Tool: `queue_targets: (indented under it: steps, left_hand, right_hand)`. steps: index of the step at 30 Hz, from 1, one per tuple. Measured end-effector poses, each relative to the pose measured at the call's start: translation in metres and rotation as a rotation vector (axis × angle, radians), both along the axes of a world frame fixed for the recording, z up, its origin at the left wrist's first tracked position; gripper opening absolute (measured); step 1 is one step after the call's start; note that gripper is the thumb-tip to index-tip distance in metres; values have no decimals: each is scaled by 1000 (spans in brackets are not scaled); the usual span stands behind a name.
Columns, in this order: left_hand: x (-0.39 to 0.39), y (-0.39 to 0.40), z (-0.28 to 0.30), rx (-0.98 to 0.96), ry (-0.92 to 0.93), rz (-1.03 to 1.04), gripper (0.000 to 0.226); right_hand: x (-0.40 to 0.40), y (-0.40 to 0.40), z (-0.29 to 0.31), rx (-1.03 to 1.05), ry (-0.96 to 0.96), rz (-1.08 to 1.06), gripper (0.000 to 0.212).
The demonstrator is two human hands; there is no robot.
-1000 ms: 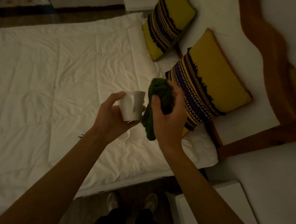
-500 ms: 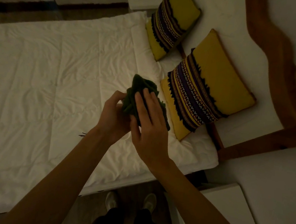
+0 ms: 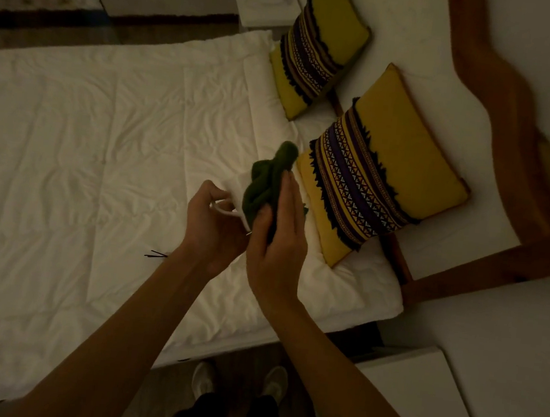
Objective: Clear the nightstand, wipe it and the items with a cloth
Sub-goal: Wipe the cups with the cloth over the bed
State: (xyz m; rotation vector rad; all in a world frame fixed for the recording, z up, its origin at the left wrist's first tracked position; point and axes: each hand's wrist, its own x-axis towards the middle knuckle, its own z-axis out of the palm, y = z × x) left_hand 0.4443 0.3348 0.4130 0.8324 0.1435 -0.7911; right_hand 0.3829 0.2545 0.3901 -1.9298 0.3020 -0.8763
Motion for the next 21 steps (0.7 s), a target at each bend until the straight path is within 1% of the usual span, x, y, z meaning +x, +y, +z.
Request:
queue_targets:
  steps: [1,3,5,7,8,11,13,14,15,16,17,18,20,21]
  left_hand:
    - [-1,1,0,7,1,17,45]
    - [-2,1,0,20,-4,50,33]
    - [-3,-1,0,55,-4,92,21]
    - [-1,-2,-2,148,-39,135,9]
    - [-1,-3,-3,207,-63,156,7]
    - [2,-2,-8,356,-155,151,22]
    - [2,2,-13,424,-273,87,37]
    - [3,6,-16,473,-353,44,46]
    - [3,11,-18,529,-439,-14,50]
    - [3,12,-18,584,-508,-96,47]
    - [4,14,-19,617,-584,-189,39]
    - [5,17,-20,599,-607,-295,34]
    - [5,22,-21,537,-560,-445,47]
    - [5,23,-24,545,-571,-483,50]
  right_hand:
    - [3,-2,3,79,13,-12,46]
    - [12,-10,8,273,56,-43,40]
    - [18,-19,10,485,159,-74,38]
    - [19,-27,8,606,286,-61,40]
    - [19,-30,6,665,334,-33,39]
    - [16,-37,1,881,430,74,37]
    - [15,-42,-2,1018,499,145,46]
    - [13,-44,-5,1060,557,173,54]
    - [12,-47,-8,1095,619,202,62]
    - [11,-50,-11,1128,675,226,67]
    - [10,-54,-15,1165,719,241,68]
    - [9,-59,-18,1198,759,248,65]
    - [7,-69,-24,1228,834,246,59]
    - [6,-72,-28,1229,856,231,56]
